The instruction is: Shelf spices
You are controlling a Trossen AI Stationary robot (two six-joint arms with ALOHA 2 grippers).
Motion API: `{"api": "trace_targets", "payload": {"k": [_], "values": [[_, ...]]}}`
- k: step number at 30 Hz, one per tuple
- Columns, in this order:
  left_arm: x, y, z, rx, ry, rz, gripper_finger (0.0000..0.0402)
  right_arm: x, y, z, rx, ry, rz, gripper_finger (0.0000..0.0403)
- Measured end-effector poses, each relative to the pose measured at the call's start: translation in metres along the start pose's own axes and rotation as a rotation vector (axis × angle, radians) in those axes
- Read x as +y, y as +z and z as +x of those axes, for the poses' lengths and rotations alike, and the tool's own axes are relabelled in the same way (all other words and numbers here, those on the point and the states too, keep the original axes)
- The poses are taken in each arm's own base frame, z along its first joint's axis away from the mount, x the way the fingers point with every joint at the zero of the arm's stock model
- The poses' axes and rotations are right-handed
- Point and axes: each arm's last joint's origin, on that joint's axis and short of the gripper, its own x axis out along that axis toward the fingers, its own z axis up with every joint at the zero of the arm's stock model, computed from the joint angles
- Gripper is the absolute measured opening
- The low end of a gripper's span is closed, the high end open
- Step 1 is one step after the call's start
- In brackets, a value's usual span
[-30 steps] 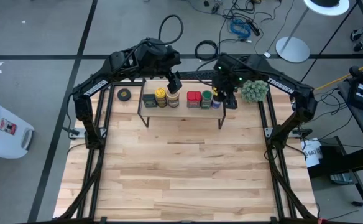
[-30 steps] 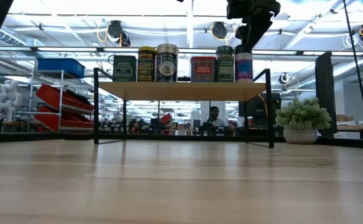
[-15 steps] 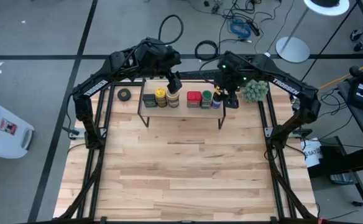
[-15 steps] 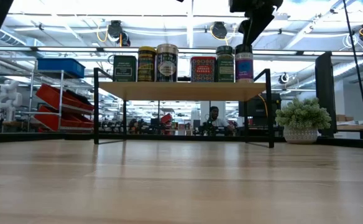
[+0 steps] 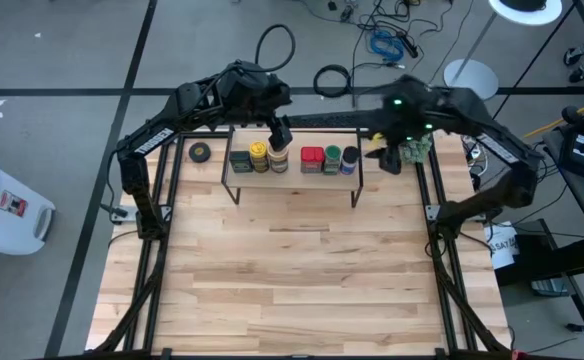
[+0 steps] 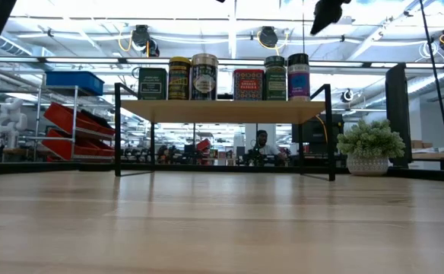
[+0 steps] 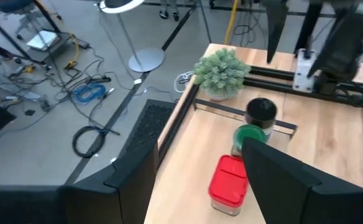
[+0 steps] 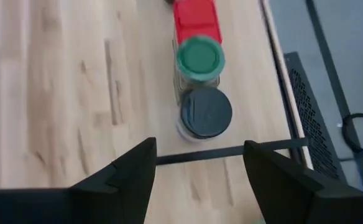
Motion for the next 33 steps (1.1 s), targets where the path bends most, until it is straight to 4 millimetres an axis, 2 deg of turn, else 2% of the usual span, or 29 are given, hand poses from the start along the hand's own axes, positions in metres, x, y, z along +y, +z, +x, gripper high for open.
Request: {"api": "trace_targets", "payload": {"k": [4, 8, 11, 14, 24, 28, 33], "values": [[-0.001, 0.0, 0.0, -0.003, -0.037, 0.0, 0.0242, 0.01, -0.01, -0.028, -0.117, 0.059, 0.069, 0.0227], [-0.002, 0.0, 0.0, -0.006, -0.059, 0.0, 0.024, 0.017, -0.023, -0.052, -0.186, 0.056, 0.134, 0.0208], [-0.002, 0.0, 0.0, -0.007, -0.075, 0.0, 0.022, 0.022, -0.033, -0.067, -0.229, 0.051, 0.145, 0.0182], [-0.002, 0.0, 0.0, -0.007, -0.078, -0.002, 0.0184, 0.025, -0.04, -0.077, -0.259, 0.045, 0.138, 0.0148], [-0.002, 0.0, -0.006, -0.008, -0.078, -0.107, 0.0052, 0.026, -0.042, -0.08, -0.271, 0.034, 0.074, 0.0013], [-0.002, -0.004, -0.005, 0.044, -0.079, -0.151, 0.001, 0.026, -0.04, -0.078, -0.276, 0.03, 0.042, 0.0007], [-0.003, -0.01, -0.011, 0.103, -0.082, -0.176, 0.0008, 0.025, -0.035, -0.079, -0.317, 0.047, 0.052, 0.0001]]}}
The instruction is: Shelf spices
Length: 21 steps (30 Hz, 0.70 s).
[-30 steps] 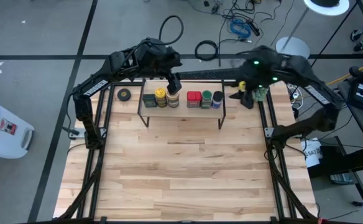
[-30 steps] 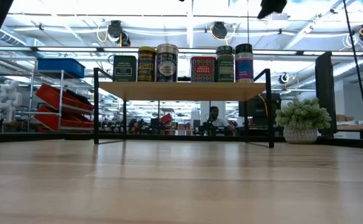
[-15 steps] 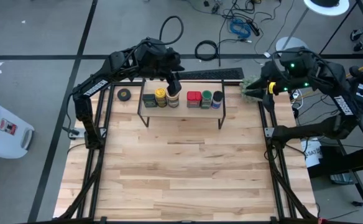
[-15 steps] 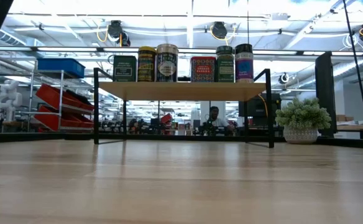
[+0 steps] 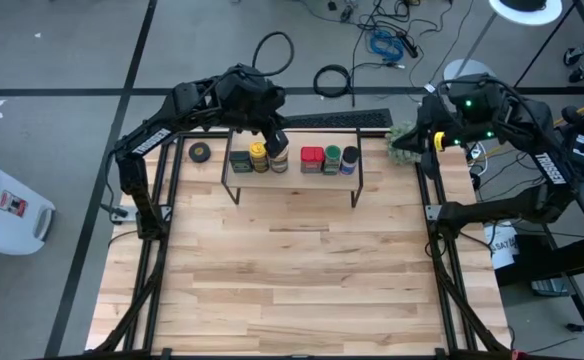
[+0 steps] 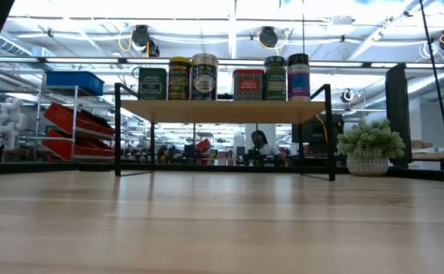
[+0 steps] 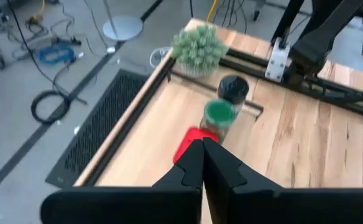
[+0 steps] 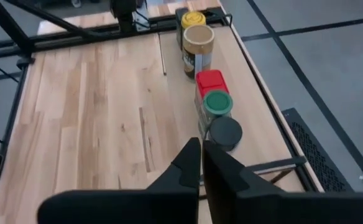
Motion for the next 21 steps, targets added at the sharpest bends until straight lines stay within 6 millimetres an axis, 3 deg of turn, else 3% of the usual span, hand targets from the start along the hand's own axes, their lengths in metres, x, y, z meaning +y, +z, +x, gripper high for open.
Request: {"api": "trace_targets", "payload": {"k": [12, 21], "values": [[0.007, -0.007, -0.068, -0.084, -0.027, 0.14, 0.0004, -0.004, 0.015, 0.007, -0.108, -0.005, 0.157, 0.0], [0.011, -0.031, -0.114, -0.079, -0.126, 0.156, 0.0004, 0.0, 0.014, 0.001, -0.145, 0.008, 0.201, 0.0]]}}
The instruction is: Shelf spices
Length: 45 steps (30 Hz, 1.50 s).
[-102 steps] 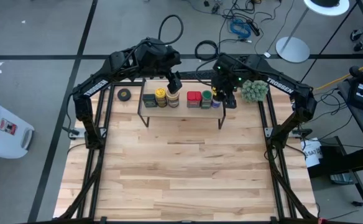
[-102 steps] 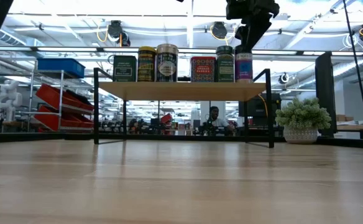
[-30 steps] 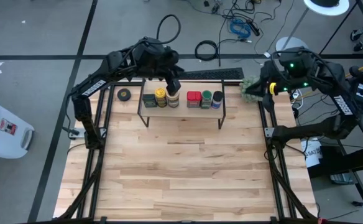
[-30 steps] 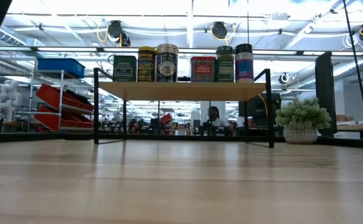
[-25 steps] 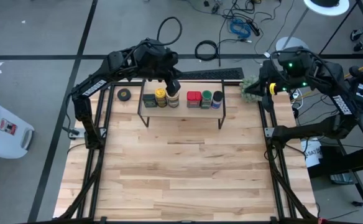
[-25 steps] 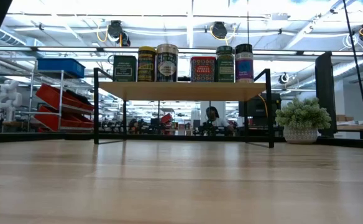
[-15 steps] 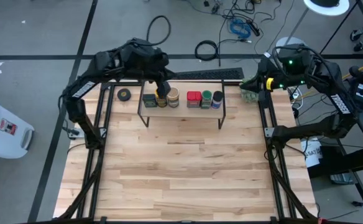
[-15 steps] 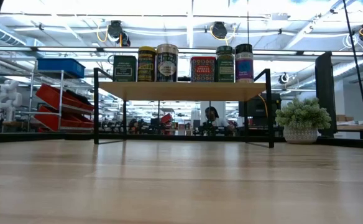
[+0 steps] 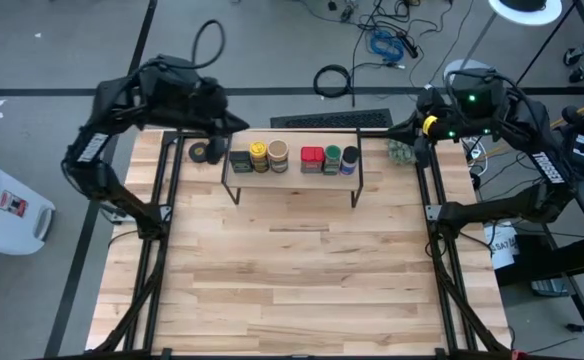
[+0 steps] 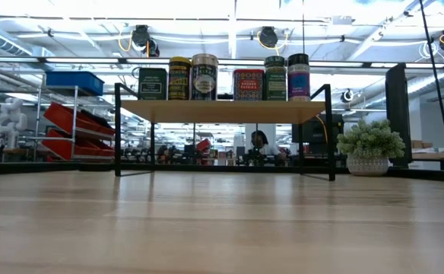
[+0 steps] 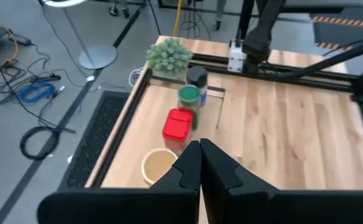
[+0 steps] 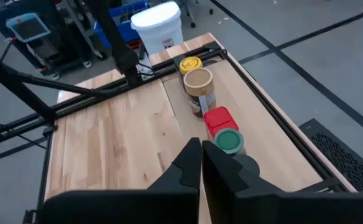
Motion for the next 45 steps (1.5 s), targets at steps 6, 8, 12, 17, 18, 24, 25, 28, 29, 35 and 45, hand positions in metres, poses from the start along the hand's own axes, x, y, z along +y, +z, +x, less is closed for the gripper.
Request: {"api": "trace_targets", "payload": {"k": [6, 8, 12, 17, 18, 24, 25, 28, 29, 35, 45], "values": [[-0.01, -0.015, -0.007, -0.047, 0.008, -0.092, 0.0004, 0.005, -0.005, -0.02, -0.046, 0.008, -0.059, 0.0], [-0.015, -0.027, 0.004, -0.008, 0.041, -0.132, 0.0004, 0.007, -0.008, -0.027, -0.061, 0.009, -0.071, 0.0], [-0.032, -0.049, 0.025, -0.016, 0.061, -0.199, 0.0004, 0.011, -0.015, -0.042, -0.07, 0.045, -0.083, 0.0], [-0.055, -0.067, 0.028, -0.243, 0.04, -0.25, 0.0004, 0.014, -0.033, -0.059, -0.03, 0.063, -0.09, 0.0], [-0.058, -0.073, 0.03, -0.253, 0.048, -0.26, 0.0004, 0.015, -0.037, -0.062, -0.037, 0.064, -0.085, 0.0], [-0.069, -0.112, 0.031, -0.264, 0.06, -0.282, 0.0004, 0.009, -0.08, -0.055, -0.078, 0.11, -0.009, 0.0], [-0.069, -0.118, 0.032, -0.268, 0.055, -0.282, 0.0004, 0.007, -0.087, -0.049, -0.093, 0.126, 0.003, 0.0], [-0.071, -0.134, 0.036, -0.297, 0.037, -0.277, 0.0004, 0.0, -0.109, -0.03, -0.133, 0.139, 0.034, 0.0], [-0.07, -0.142, 0.039, -0.288, 0.04, -0.26, 0.0004, -0.003, -0.115, -0.024, -0.143, 0.141, 0.035, 0.0], [-0.067, -0.186, 0.054, -0.302, 0.047, -0.187, 0.0004, -0.022, -0.153, 0.033, -0.184, 0.139, 0.018, 0.0], [-0.062, -0.229, 0.064, -0.377, 0.077, -0.076, 0.0004, -0.04, -0.193, 0.09, -0.308, 0.082, -0.099, 0.0]]}}
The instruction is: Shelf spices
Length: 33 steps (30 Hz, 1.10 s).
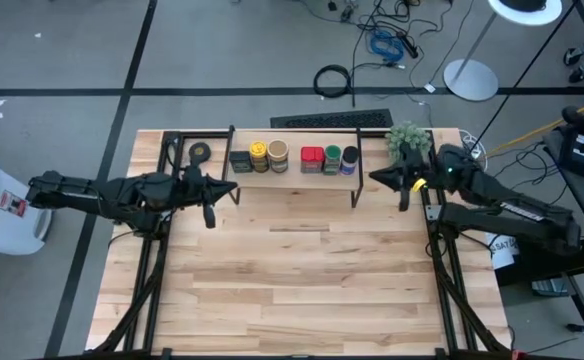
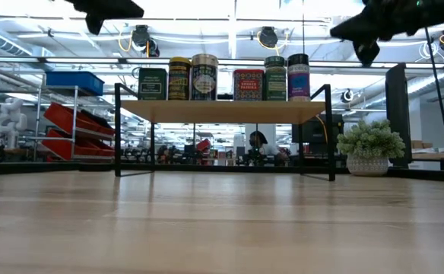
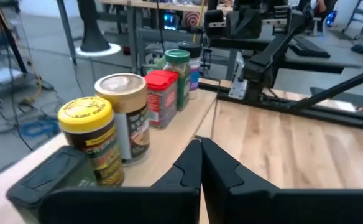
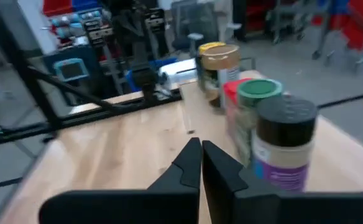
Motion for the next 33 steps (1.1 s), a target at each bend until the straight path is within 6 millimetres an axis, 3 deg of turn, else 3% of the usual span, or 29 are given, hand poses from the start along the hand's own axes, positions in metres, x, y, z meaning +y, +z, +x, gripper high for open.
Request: {"api": "trace_targets", "payload": {"k": [5, 13, 20, 33], "values": [[0.004, -0.02, -0.003, -0.002, 0.004, 0.042, 0.0004, -0.003, -0.028, 0.008, 0.048, -0.081, -0.023, 0.0], [0.004, -0.065, 0.004, -0.051, -0.059, 0.022, 0.0004, 0.006, -0.056, 0.018, -0.004, -0.016, -0.069, 0.0], [-0.001, -0.087, 0.005, -0.067, -0.152, 0.038, 0.0004, 0.022, -0.056, 0.019, -0.041, 0.017, -0.109, 0.0], [-0.006, -0.097, 0.003, -0.133, -0.232, 0.079, 0.0004, 0.045, -0.058, 0.016, -0.067, 0.098, -0.198, 0.0]]}}
